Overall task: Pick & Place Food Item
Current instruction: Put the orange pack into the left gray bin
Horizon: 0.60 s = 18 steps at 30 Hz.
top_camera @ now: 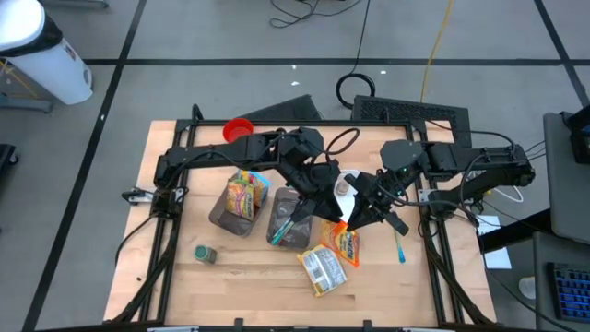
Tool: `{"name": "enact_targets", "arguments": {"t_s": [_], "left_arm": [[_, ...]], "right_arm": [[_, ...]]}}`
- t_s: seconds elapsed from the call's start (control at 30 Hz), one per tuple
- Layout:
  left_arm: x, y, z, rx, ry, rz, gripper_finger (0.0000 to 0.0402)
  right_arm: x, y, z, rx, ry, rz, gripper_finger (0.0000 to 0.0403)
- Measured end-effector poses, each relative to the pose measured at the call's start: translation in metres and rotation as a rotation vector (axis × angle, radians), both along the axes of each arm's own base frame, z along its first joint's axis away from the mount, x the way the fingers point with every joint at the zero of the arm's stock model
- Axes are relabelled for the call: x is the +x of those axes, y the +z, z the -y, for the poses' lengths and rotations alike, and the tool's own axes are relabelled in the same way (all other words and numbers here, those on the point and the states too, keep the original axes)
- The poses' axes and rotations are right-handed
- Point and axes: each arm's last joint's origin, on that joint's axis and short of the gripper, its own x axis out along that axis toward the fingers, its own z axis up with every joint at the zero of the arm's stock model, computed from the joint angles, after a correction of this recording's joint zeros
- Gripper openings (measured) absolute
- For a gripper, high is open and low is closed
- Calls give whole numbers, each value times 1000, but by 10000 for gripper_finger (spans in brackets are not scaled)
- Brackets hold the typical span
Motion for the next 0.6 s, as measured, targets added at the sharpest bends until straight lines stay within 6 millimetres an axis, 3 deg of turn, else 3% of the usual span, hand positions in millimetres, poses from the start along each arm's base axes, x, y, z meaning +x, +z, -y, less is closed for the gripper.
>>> {"name": "enact_targets", "arguments": {"t_s": [0.37, 0.6], "left_arm": [[1, 4, -3, -3, -39, 60, 8], [1, 4, -5, 19, -35, 80, 8]], "right_arm": [[0, 0, 0, 0, 0, 3, 0], [0, 0, 0, 1, -4, 0, 0]]}}
